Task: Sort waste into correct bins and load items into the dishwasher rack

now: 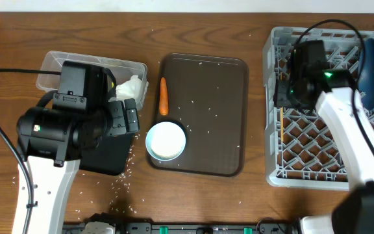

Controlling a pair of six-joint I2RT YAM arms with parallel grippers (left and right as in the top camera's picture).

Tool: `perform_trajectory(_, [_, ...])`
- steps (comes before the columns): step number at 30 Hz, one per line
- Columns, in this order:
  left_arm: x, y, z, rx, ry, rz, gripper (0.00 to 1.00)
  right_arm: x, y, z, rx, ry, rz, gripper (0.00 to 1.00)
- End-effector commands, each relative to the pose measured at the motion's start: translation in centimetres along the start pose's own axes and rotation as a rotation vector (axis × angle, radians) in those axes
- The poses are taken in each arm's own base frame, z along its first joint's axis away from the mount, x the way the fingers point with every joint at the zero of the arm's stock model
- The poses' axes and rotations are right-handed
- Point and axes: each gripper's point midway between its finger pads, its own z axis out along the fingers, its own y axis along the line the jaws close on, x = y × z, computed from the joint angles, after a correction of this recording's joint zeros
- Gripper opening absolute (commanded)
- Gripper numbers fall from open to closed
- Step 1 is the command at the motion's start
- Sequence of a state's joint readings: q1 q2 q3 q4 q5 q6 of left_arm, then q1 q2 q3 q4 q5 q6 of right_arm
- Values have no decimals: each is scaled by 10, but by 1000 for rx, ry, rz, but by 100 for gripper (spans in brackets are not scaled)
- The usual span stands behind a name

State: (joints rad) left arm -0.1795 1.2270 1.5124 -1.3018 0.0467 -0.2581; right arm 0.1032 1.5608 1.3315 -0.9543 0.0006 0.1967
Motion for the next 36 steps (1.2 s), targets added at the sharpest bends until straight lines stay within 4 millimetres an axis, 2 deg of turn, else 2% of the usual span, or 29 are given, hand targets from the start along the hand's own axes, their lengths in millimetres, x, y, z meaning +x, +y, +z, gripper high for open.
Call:
perform_trajectory(1, [-8,-8,-3,48,-26,-59,98,-13,22,-59,-138,-151,-16,53])
perform_trajectory(3, [-11,-15,-3,84,-32,-71,98,-14,24,-85,-161,-221,-20,59])
perform_trajectory(6, [-6,-18,6,92,7,-70,99,-12,23,-121,-179,-317,-25,80])
perform_trajectory(8, [4,-17,18,86,67,-72,94,-9,22,-140,-190,-369,-12,85])
perform_trajectory(10, [18,-17,36,64,135,-56,94,-7,20,-155,-198,-410,24,86])
perform_trajectory(13, [38,-22,67,47,210,5,94,-4,19,-168,-220,-440,92,87])
perform_trajectory(15, [52,-25,89,38,256,30,94,-4,19,-171,-230,-445,128,88])
perform_trajectory(19, [73,-40,127,46,306,121,86,-5,19,-168,-232,-436,140,88])
perform_trajectory(21, [76,-49,140,54,306,177,84,-5,19,-164,-229,-423,142,88])
perform_trajectory(26, [74,-55,166,-11,289,232,83,-4,20,-155,-222,-390,143,88])
perform_trajectory(28, [65,-64,175,8,250,236,83,-3,19,-151,-218,-374,144,89])
perform_trajectory(32, [34,-79,192,39,120,256,83,-4,20,-143,-214,-349,146,89])
perform_trajectory(36, [14,-88,219,32,46,263,83,-3,22,-136,-220,-319,148,88])
